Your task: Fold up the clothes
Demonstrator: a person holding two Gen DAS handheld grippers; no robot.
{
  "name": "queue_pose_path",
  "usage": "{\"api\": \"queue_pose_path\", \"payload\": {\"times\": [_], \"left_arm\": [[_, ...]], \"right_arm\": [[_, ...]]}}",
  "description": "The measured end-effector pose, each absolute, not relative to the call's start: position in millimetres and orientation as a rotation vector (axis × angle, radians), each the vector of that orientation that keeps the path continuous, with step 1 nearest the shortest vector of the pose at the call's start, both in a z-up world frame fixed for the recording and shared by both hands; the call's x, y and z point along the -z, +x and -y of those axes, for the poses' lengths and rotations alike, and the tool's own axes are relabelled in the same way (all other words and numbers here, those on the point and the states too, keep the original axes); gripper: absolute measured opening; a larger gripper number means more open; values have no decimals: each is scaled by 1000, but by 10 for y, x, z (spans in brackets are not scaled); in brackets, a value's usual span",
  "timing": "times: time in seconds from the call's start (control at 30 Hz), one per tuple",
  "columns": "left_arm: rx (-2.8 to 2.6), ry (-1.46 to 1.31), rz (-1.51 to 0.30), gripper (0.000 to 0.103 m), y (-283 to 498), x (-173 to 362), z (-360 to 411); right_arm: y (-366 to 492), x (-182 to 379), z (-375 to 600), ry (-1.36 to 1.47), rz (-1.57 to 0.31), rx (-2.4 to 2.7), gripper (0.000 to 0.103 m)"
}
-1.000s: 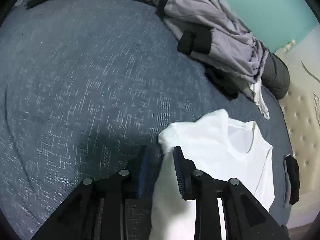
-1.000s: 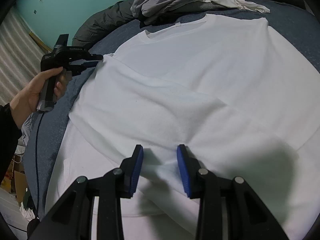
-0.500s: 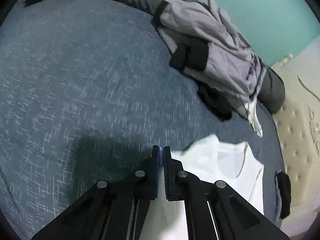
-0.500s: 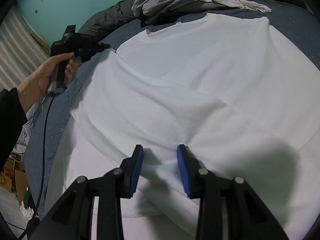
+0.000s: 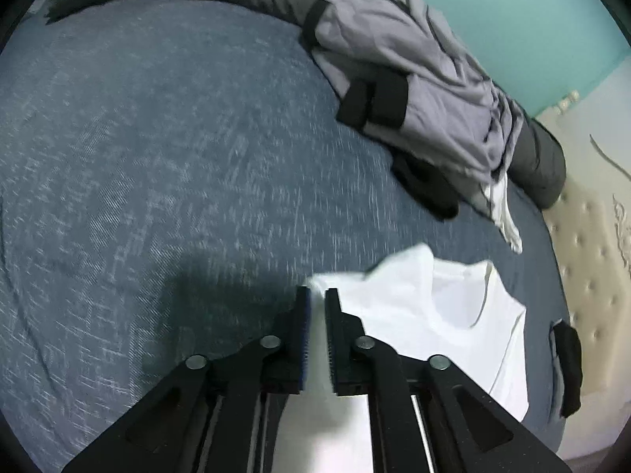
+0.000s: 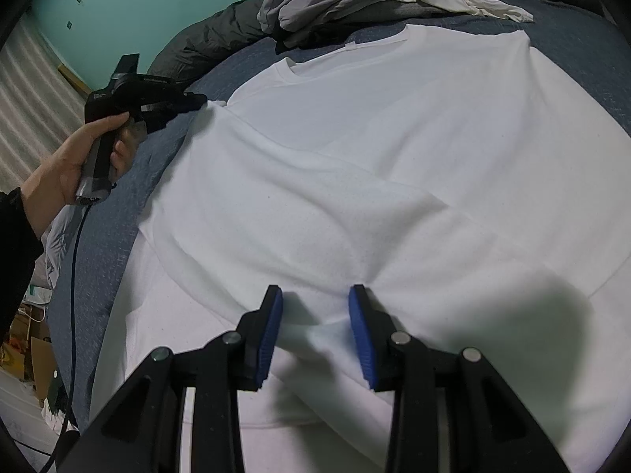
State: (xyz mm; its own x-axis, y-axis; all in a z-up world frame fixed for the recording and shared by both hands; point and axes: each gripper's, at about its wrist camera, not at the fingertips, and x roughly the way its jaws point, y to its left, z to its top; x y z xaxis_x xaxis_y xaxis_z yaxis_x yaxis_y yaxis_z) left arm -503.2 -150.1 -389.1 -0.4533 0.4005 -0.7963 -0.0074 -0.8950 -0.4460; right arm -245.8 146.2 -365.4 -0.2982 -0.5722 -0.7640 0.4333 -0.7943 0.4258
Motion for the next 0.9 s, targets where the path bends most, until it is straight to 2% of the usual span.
{"api": "queue_pose_path", "payload": {"times": [0.17, 0.2, 0.5, 0.67, 0.9], "left_arm": [[-2454, -1499, 499, 10, -5072, 3970, 1424], [-2467, -1497, 493, 5, -5081, 3973, 1423], [-2601, -1440, 559, 5, -4918, 3813, 1744], [-2558, -1463, 548, 5, -4510, 3670, 1914], [-2467, -1520, 458, 6, -3548, 3531, 2098]], "right_arm": [[-2476, 3659, -1455, 1328, 185, 2114, 35], [-2477, 3661, -1455, 1328, 186, 2113, 35], [-2489, 3659, -1448, 1340, 180, 2109, 35], [-2475, 3594, -1476, 1352, 174, 2108, 35], [-2396, 3359, -1649, 1342, 138, 2133, 35]]}}
